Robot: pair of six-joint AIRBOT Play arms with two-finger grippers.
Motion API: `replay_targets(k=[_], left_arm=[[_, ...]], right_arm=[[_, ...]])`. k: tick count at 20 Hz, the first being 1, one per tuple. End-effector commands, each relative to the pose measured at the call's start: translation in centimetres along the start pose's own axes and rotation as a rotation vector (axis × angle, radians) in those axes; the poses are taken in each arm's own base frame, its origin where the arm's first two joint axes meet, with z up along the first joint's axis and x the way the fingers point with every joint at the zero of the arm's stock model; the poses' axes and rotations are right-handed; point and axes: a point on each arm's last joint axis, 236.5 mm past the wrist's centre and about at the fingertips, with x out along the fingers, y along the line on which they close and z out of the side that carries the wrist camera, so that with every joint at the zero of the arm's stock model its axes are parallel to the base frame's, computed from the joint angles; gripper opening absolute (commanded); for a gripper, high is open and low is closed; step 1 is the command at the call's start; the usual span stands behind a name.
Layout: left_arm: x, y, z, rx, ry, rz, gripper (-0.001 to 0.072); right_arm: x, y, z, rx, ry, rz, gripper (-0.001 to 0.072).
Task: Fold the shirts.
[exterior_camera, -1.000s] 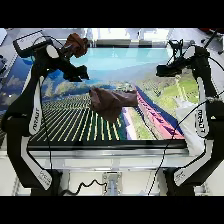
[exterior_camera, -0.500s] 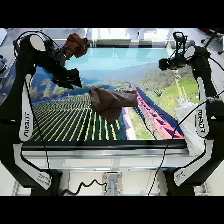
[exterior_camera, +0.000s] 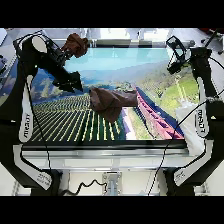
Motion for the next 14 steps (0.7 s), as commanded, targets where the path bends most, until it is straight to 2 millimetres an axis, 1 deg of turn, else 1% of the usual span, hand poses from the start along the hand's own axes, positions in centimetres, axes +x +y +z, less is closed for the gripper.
replay_targets(k=[1,3,4,5,6,7,9,10,11,12,13,14], left_arm=[[0.0,0.0,0.2,0.0,-0.009,-0.001,0.0499],[0.0,0.0,0.2,0.0,-0.008,-0.001,0.0499],[0.0,0.0,0.2,-0.001,-0.008,-0.001,0.0499],[0.0,0.0,0.2,-0.001,-0.008,-0.001,0.0499],[0.0,0.1,0.2,-0.001,-0.009,0.002,0.0499],[0.0,0.3,0.2,-0.004,-0.01,0.012,0.0499],[0.0,1.2,0.3,-0.014,-0.01,0.05,0.0499],[0.0,1.7,0.3,-0.02,-0.012,0.071,0.0499],[0.0,2.1,0.3,-0.025,-0.012,0.09,0.0499],[-0.1,2.5,0.2,-0.029,-0.009,0.104,0.0499],[-0.1,2.6,0.2,-0.031,-0.008,0.108,0.0499],[-0.1,2.6,0.1,-0.031,-0.006,0.108,0.0499]], right_arm=[[-0.4,3.9,-1.6,-0.159,0.068,0.157,0.0208],[-1.1,7.2,-3.3,-0.062,0.106,0.343,0.0208],[-1.2,8.4,-3.8,0.026,0.1,0.441,0.0208],[-0.8,8.9,-3.9,0.124,0.08,0.511,0.0207],[-0.1,8.9,-4.1,0.221,0.063,0.561,0.0203],[0.7,9.0,-4.6,0.275,0.06,0.603,0.0194],[2.3,8.9,-6.7,0.344,0.111,0.634,0.022],[2.8,8.5,-7.4,0.358,0.119,0.632,0.0213],[2.9,8.1,-7.5,0.367,0.113,0.625,0.0212],[3.5,7.2,-6.8,0.381,0.076,0.585,0.017],[3.5,7.2,-6.6,0.376,0.065,0.586,0.0035],[3.2,7.9,-6.1,0.343,0.054,0.609,0.004]])
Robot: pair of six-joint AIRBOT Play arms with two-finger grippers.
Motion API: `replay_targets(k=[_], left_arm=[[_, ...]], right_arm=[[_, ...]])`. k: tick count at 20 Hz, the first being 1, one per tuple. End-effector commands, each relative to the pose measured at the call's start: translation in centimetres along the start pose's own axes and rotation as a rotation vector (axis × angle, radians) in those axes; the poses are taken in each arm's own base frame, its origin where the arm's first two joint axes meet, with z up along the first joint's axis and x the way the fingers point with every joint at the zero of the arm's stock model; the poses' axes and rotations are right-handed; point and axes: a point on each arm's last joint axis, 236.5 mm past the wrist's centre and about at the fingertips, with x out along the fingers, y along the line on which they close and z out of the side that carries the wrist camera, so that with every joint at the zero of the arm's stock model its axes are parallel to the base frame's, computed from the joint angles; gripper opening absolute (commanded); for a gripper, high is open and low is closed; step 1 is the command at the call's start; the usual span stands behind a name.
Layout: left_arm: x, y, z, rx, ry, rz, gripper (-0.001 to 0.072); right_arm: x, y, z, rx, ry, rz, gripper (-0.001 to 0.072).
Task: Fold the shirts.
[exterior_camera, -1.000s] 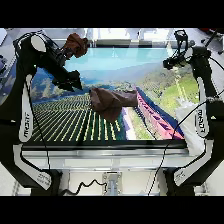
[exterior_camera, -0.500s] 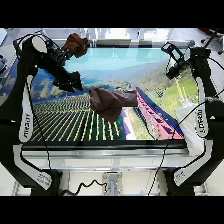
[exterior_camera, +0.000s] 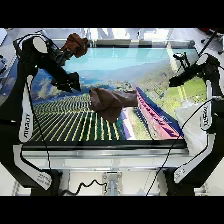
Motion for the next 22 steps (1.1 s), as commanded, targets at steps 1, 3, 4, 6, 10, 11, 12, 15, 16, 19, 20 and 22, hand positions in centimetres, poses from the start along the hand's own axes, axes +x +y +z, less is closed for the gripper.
replay_targets(k=[1,3,4,6,10,11,12,15,16,19,20,22], left_arm=[[0.0,0.8,-0.2,-0.009,0.007,0.033,0.0499],[0.0,0.8,-0.2,-0.01,0.007,0.033,0.0499],[0.0,0.9,0.0,-0.011,0.001,0.033,0.0499],[0.0,1.0,0.1,-0.012,-0.004,0.04,0.0499],[0.0,1.5,0.1,-0.017,-0.004,0.058,0.0499],[0.0,1.5,0.1,-0.017,-0.004,0.058,0.0499],[0.0,1.4,0.1,-0.016,-0.004,0.057,0.0499],[0.0,1.4,0.0,-0.017,-0.002,0.057,0.0499],[0.0,1.4,0.0,-0.017,0.001,0.057,0.0499],[0.0,1.4,0.0,-0.017,0.0,0.057,0.0499],[0.0,1.4,0.0,-0.017,0.0,0.057,0.0499],[0.0,1.4,0.0,-0.017,0.0,0.057,0.0499]], right_arm=[[0.5,1.3,0.5,-0.045,-0.023,0.066,0.0062],[1.4,3.9,0.6,-0.063,-0.003,0.142,0.0419],[2.1,5.0,0.7,-0.039,0.006,0.179,0.0421],[4.1,6.8,0.6,0.03,0.023,0.286,0.0441],[8.3,10.8,-3.1,0.175,0.199,0.543,0.0542],[8.7,11.9,-3.1,0.21,0.21,0.611,0.0602],[8.8,12.6,-2.7,0.224,0.195,0.659,0.0602],[8.5,13.8,-1.2,0.233,0.147,0.711,0.06],[8.7,14.2,-1.2,0.224,0.151,0.706,0.06],[9.1,15.8,-0.8,0.195,0.162,0.707,0.0599],[9.4,15.9,-0.5,0.191,0.156,0.698,0.0599],[9.8,15.7,0.1,0.207,0.134,0.679,0.0599]])
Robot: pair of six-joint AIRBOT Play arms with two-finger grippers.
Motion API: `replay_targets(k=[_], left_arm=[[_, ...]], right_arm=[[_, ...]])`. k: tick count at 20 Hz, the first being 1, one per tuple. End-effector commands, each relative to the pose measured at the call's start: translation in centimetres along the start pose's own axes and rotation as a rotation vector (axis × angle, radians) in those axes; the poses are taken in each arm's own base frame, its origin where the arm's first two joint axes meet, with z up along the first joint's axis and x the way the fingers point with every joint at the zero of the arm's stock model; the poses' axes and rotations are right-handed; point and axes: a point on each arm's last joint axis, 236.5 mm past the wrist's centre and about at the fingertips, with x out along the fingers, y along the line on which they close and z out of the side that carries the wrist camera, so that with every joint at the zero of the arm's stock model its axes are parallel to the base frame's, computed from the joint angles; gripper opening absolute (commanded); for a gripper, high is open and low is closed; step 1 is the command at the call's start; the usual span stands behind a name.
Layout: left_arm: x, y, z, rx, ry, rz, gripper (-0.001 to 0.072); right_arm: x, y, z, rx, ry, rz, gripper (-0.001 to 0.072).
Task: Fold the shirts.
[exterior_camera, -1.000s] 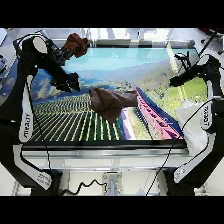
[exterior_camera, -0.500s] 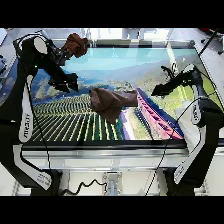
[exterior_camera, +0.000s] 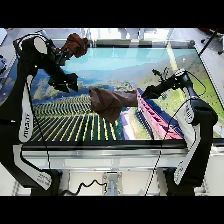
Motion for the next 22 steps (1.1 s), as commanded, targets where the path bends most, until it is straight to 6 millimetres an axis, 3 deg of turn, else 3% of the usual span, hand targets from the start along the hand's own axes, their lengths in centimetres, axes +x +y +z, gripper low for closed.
replay_targets(k=[1,4,13,18,22], left_arm=[[0.0,0.0,0.0,0.0,0.002,0.001,0.0499],[0.0,0.0,0.0,0.0,0.002,0.001,0.0499],[0.0,0.0,0.0,0.0,0.002,0.0,0.0499],[0.0,0.0,0.0,0.0,0.002,0.0,0.0499],[0.0,0.0,0.0,0.0,0.002,0.0,0.0499]], right_arm=[[0.6,-0.2,1.3,0.008,-0.043,-0.016,0.0599],[1.0,-1.5,0.9,0.022,-0.027,-0.049,0.0599],[1.2,-1.3,1.7,0.038,-0.062,-0.037,0.0598],[2.2,0.3,2.0,0.03,-0.055,-0.004,0.0597],[4.3,2.5,1.7,0.019,-0.005,0.029,0.0598]])
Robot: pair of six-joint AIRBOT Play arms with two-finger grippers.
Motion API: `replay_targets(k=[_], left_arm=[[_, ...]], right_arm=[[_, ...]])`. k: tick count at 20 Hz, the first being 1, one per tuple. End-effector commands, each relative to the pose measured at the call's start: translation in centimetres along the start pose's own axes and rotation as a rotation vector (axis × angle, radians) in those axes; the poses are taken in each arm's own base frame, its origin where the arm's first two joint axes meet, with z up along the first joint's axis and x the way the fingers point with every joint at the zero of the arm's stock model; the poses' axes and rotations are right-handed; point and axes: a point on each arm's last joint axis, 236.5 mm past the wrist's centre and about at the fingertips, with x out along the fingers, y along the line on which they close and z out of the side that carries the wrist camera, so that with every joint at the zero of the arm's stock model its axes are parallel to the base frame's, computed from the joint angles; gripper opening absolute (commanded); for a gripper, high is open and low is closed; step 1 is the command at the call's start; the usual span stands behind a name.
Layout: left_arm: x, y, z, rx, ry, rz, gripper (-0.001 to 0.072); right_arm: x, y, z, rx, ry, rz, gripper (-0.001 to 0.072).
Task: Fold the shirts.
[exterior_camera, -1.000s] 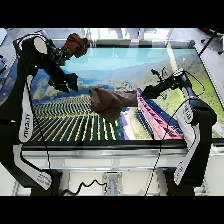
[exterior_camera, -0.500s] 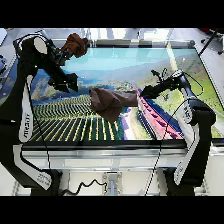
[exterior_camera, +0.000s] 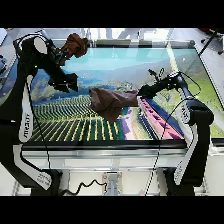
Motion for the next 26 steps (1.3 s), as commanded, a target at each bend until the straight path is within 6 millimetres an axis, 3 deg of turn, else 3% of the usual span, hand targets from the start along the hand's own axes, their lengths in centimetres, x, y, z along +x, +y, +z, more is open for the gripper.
replay_targets(k=[1,6,11,12,13,15,21,23,26], left_arm=[[0.0,0.0,0.0,-0.001,0.001,0.0,0.0499],[0.0,0.0,0.0,0.0,0.0,0.0,0.0499],[0.0,0.0,0.0,-0.001,0.0,0.0,0.0499],[0.0,0.0,0.0,-0.001,0.0,0.0,0.0499],[0.0,0.0,0.0,-0.001,0.0,0.0,0.0498],[0.0,0.0,0.0,-0.001,0.0,0.0,0.0499],[0.0,0.0,0.0,-0.001,0.0,0.0,0.0499],[0.0,0.0,0.0,-0.001,0.0,0.0,0.0499],[0.0,0.0,0.0,-0.001,0.0,0.0,0.0499]], right_arm=[[1.8,2.1,-0.3,-0.002,0.038,0.039,0.0597],[4.1,4.2,0.0,-0.024,0.055,0.052,0.0597],[5.3,4.4,0.1,-0.031,0.062,0.018,0.0588],[5.3,4.0,0.3,-0.02,0.052,0.003,0.0552],[5.3,3.6,0.4,-0.019,0.049,-0.017,0.0418],[5.1,2.5,0.1,-0.02,0.06,-0.059,0.0043],[3.8,2.1,-0.1,0.007,0.058,-0.038,0.0037],[2.3,2.8,-0.1,0.017,0.043,0.007,0.0037],[-1.1,0.8,2.0,0.05,-0.076,-0.055,0.0037]])
